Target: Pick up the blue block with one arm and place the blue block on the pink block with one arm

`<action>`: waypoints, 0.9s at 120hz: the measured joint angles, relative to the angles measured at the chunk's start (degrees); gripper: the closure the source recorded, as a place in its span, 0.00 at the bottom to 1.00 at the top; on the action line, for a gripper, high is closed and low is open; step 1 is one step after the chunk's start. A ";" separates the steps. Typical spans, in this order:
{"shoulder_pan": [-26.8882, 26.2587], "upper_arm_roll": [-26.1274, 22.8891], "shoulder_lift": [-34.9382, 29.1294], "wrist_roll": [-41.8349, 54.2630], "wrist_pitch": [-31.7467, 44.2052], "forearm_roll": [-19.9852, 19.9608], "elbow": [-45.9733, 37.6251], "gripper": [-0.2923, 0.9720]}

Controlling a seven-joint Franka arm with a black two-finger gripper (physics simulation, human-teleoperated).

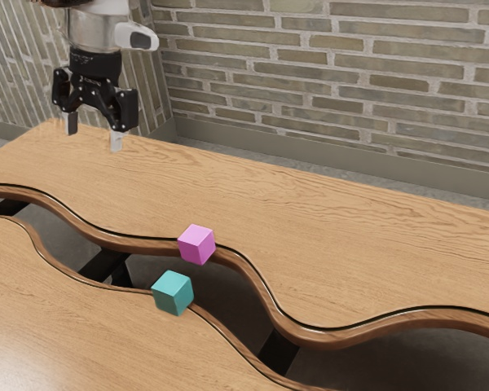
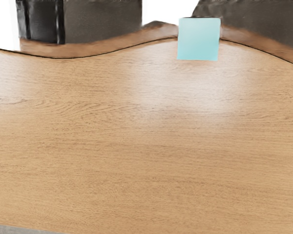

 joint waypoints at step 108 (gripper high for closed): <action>3.82 -1.55 0.35 -17.52 55.91 -8.91 -44.59 0.23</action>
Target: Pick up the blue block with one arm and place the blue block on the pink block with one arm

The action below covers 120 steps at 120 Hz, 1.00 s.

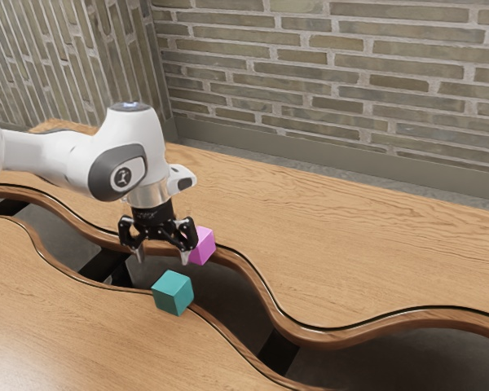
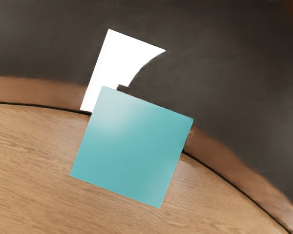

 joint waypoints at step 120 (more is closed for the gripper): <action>0.49 0.47 6.53 15.20 12.41 0.89 -4.65 0.23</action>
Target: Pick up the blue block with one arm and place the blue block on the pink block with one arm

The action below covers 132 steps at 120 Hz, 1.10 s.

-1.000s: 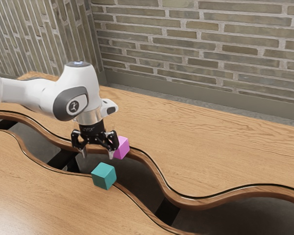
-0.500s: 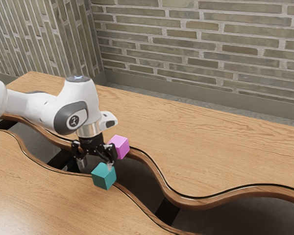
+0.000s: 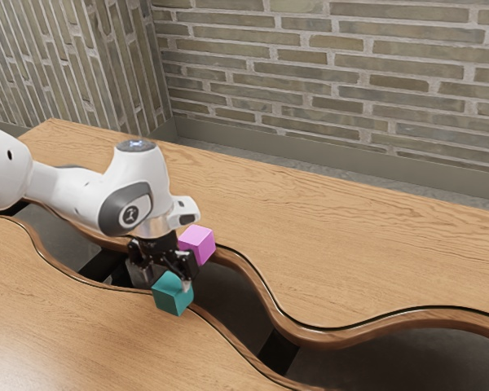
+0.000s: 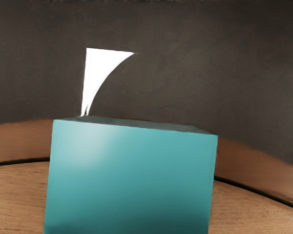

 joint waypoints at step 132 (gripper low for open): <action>0.55 0.04 5.86 6.68 5.57 -0.05 0.20 0.38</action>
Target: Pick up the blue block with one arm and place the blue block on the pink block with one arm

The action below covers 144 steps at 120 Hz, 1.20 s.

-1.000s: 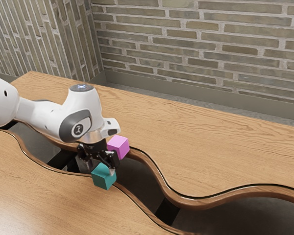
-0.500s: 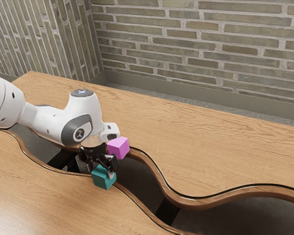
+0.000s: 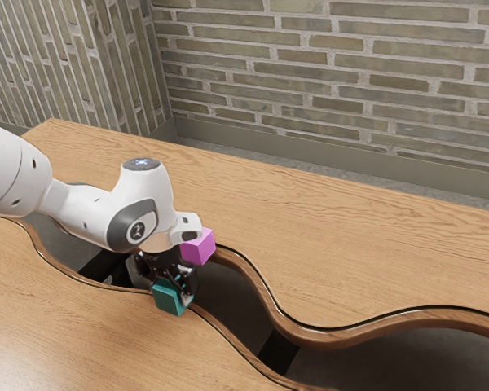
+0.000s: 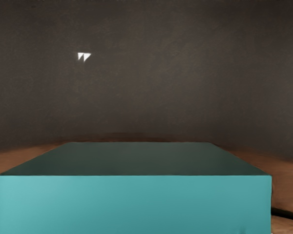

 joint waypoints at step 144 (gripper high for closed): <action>1.80 1.59 9.35 1.01 -5.11 4.73 24.53 0.49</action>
